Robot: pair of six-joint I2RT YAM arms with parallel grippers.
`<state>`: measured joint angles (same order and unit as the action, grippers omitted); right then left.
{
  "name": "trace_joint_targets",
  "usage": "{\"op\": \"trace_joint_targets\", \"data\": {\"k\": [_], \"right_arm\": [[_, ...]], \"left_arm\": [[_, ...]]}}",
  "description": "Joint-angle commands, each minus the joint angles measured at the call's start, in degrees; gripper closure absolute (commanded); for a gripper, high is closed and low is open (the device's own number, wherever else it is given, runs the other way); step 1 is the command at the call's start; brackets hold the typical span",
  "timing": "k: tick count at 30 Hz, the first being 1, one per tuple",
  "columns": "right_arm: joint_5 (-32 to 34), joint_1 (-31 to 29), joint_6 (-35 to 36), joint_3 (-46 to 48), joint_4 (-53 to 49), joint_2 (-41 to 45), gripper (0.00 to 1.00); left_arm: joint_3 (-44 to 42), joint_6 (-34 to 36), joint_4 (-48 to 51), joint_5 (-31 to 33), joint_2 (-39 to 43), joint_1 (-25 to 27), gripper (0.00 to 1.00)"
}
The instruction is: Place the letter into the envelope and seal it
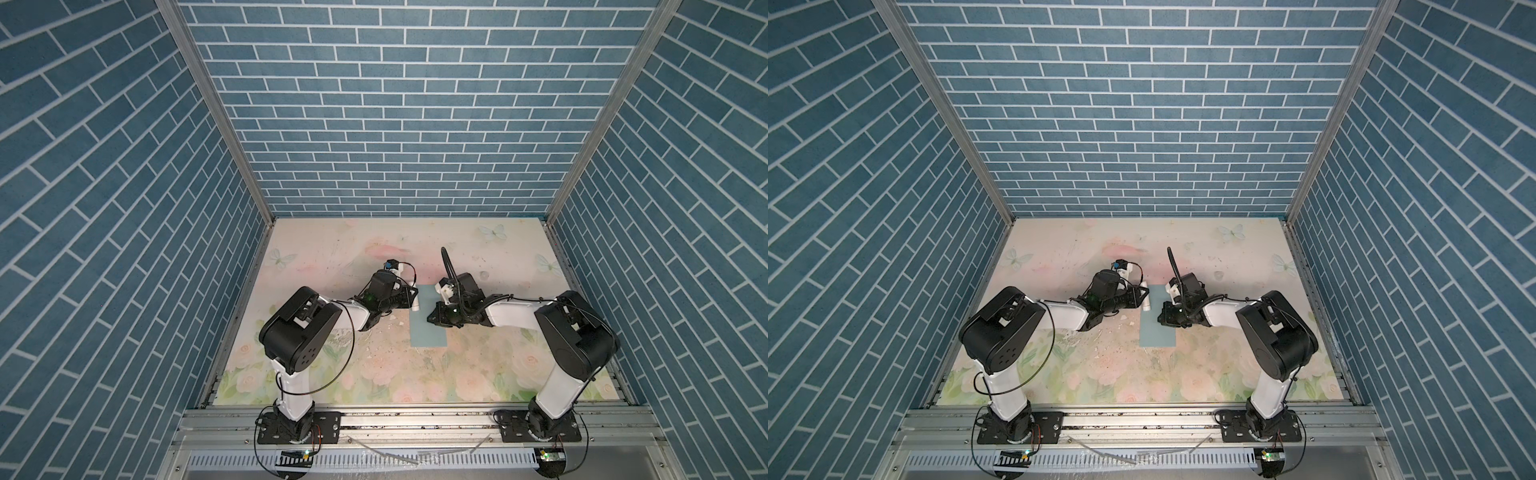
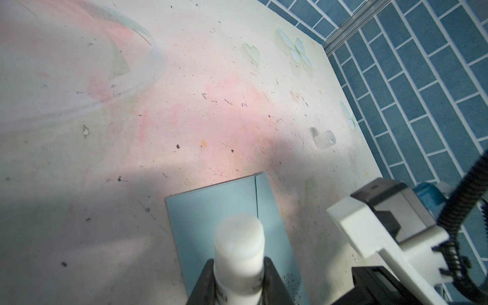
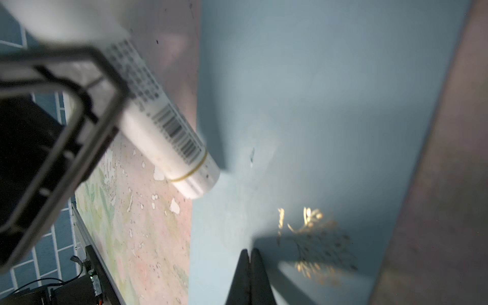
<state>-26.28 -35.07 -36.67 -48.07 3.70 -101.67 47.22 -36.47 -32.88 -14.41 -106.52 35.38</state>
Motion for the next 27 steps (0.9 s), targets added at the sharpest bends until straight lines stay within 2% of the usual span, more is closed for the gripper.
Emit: {"op": "trace_joint_targets", "data": {"k": [1, 9, 27], "right_arm": [[3.1, 0.3, -1.2, -2.5, -2.3, -4.0, 1.00], [2.6, 1.6, -1.2, -2.9, -2.2, -5.0, 1.00], [2.1, 1.4, -1.2, 13.9, -3.8, 7.1, 1.00]], "left_arm": [[-0.5, 0.7, 3.0, 0.5, -1.5, -0.4, 1.00], [-0.7, 0.7, 2.9, 0.5, -1.7, -0.3, 1.00], [-0.8, 0.5, 3.0, 0.8, -1.5, -0.3, 1.00]]}}
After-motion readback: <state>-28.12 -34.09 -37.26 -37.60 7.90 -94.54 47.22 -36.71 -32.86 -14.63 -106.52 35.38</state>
